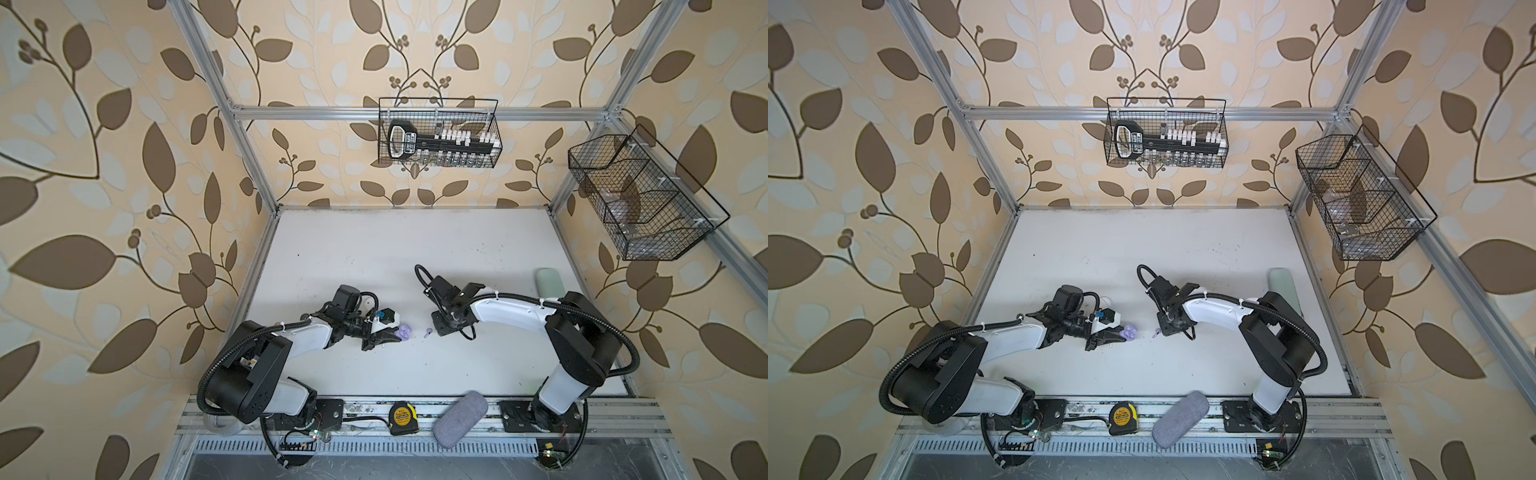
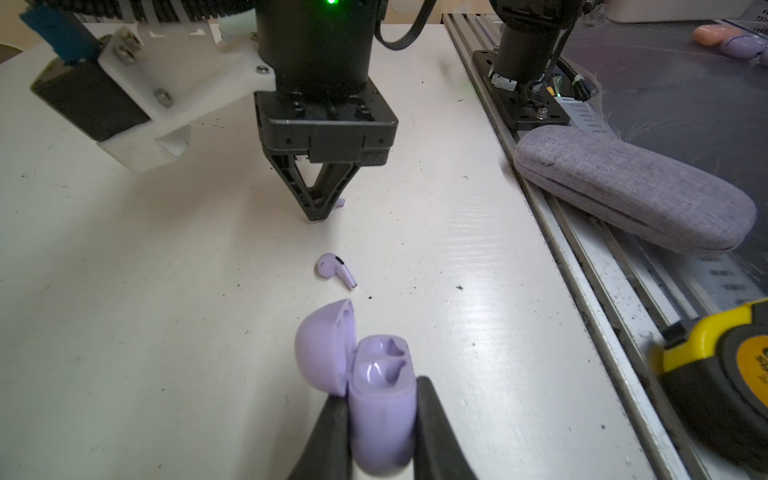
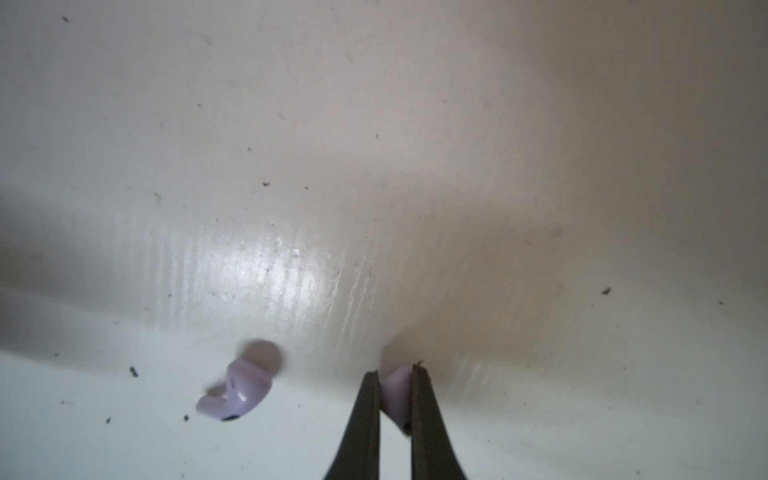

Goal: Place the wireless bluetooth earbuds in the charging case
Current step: 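Close the right gripper on the lavender earbud, then lift the earbud with the right gripper toward the open case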

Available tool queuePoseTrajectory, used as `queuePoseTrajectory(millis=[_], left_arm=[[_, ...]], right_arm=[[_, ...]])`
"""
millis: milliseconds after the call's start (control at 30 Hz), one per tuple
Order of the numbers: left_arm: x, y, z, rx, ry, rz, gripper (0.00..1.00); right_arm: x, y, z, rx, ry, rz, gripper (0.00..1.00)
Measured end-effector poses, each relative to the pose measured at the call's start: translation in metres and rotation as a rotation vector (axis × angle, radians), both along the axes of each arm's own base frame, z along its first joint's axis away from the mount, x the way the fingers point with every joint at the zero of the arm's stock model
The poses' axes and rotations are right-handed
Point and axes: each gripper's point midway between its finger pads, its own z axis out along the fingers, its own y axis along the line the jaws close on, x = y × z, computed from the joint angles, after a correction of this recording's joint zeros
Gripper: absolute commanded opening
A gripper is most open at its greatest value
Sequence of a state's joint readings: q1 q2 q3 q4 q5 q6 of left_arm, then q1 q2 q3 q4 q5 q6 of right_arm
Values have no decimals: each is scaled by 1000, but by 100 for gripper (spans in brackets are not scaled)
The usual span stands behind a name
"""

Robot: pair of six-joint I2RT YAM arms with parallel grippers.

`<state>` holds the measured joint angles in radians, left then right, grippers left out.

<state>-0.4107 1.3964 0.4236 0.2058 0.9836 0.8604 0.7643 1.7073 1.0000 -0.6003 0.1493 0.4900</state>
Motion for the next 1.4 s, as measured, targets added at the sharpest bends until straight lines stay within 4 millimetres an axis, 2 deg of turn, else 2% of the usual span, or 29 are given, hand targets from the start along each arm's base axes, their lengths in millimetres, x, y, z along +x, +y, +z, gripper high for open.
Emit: queuePoseTrajectory(millis=[133,400,600,800,1067,1400], left_arm=[[0,0,0,-1,-2,0,0],[4,-1,0,4,8,20,0],[14,-1,-2,12,24,65,0],[30,-3,3,1,14,132,0],[40,-4,8,-11,-1,178,0],[46,-5,13,-26,-10,200,0]], right_arm=[[3,0,4,14,-11,-19,9],[11,5,31,92,-91,-54,9],[15,10,44,142,-141,-103,10],[11,16,54,230,-182,-159,10],[15,26,79,383,-253,-251,10],[14,43,84,479,-267,-309,9]])
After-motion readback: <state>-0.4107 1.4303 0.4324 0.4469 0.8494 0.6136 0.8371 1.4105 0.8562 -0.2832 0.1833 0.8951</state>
